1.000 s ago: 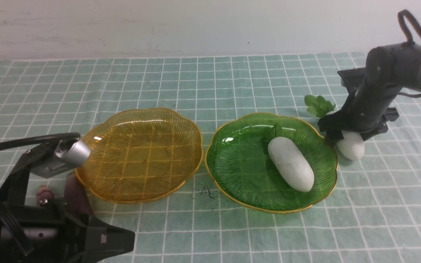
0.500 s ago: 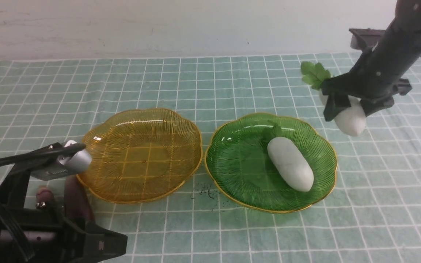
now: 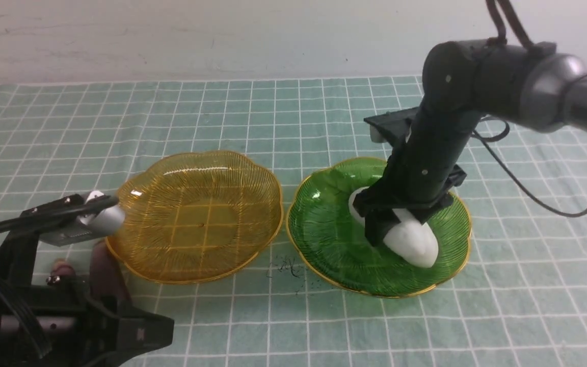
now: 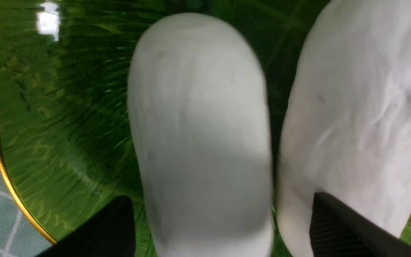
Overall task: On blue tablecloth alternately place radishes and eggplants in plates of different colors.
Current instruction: 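Place the white radish on the plate, then pick up the eggplant and place it in the yellow plate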
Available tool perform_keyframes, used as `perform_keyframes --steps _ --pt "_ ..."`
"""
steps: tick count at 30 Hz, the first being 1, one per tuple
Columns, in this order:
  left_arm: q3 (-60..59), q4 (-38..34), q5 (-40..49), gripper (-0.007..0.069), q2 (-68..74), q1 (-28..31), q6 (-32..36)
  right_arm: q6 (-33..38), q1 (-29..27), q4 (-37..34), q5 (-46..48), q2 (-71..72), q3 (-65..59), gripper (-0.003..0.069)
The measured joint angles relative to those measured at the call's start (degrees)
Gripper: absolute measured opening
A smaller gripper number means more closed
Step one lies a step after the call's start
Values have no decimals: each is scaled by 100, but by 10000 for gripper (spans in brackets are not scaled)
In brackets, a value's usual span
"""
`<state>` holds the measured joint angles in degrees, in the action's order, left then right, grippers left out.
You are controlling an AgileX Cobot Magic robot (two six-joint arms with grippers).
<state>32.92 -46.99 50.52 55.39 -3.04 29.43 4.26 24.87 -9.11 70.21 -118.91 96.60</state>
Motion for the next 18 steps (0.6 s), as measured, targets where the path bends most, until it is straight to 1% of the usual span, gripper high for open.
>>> perform_keyframes --steps 1,2,4,5,9,11,13,15,17,18 --pt "0 97 -10 133 0 0 -56 -47 6 0 -6 0 0 656" --pt "0 211 -44 156 0 0 -130 -98 13 0 -6 13 0 671" --pt "0 432 -114 186 0 0 -287 -170 13 23 -6 64 -25 682" --pt "0 670 -222 223 0 18 -482 -218 13 43 -1 165 -52 687" --pt "0 1507 -525 303 0 147 -1300 -244 13 43 -8 755 -273 687" --pt "0 2135 -732 343 0 279 -2001 -250 13 30 -8 1190 -482 678" --pt "0 2694 -887 370 0 446 -2665 -255 13 24 -2 1804 -833 657" --pt "0 3433 -1031 392 0 628 -3455 -255 13 17 3 2436 -1301 624" --pt "0 3740 -1090 395 9 694 -3732 -255 13 13 30 3031 -1712 595" --pt "0 4033 -1160 395 29 731 -3973 -255 13 13 43 3254 -1896 582"
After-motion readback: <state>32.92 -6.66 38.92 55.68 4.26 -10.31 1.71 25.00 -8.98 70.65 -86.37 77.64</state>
